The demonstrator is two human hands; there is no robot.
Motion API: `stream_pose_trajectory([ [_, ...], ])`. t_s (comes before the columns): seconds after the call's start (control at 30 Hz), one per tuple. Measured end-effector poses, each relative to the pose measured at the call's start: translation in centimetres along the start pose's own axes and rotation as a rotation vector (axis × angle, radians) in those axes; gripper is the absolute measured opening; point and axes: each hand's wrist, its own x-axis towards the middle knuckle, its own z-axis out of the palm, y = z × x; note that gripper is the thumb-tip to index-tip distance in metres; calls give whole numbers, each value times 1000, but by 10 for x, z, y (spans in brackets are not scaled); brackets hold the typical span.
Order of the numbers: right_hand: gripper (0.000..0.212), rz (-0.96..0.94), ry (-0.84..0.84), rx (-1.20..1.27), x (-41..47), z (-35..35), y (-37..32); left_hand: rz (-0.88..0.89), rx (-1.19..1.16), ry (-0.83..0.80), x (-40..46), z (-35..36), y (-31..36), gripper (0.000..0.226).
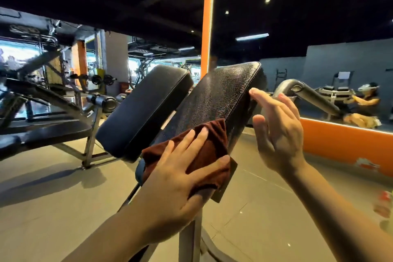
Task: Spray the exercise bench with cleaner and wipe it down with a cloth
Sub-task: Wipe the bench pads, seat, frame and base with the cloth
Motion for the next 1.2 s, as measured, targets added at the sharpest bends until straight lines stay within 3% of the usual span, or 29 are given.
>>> stream_pose_trajectory([
  [0.2, 59, 21, 32, 25, 3, 6, 8, -63, 438, 28, 44, 3, 15, 53],
  [0.27, 59, 20, 35, 41, 4, 6, 10, -109, 411, 80, 80, 1, 21, 52],
  [0.33, 60, 11, 21, 57, 3, 6, 10, -181, 422, 32, 103, -3, 27, 55],
  [0.43, 58, -9, -6, 78, 3, 0, 11, -117, 479, -6, 94, -1, 26, 53],
  [0.63, 50, -37, 21, 108, -1, -2, 3, 126, 536, -28, -11, 11, 8, 46],
  [0.73, 44, -26, 18, 146, -3, -4, -3, 146, 544, 4, -15, 5, 2, 43],
  [0.97, 59, 217, -66, 9, -30, -9, 4, 28, 592, 23, 73, 2, 18, 54],
  [1.1, 62, 230, -110, -11, -36, -8, 5, -73, 483, 21, 136, -8, 25, 56],
  [1.2, 59, 221, -114, -33, -36, -13, 7, -46, 461, 14, 141, -9, 29, 61],
])
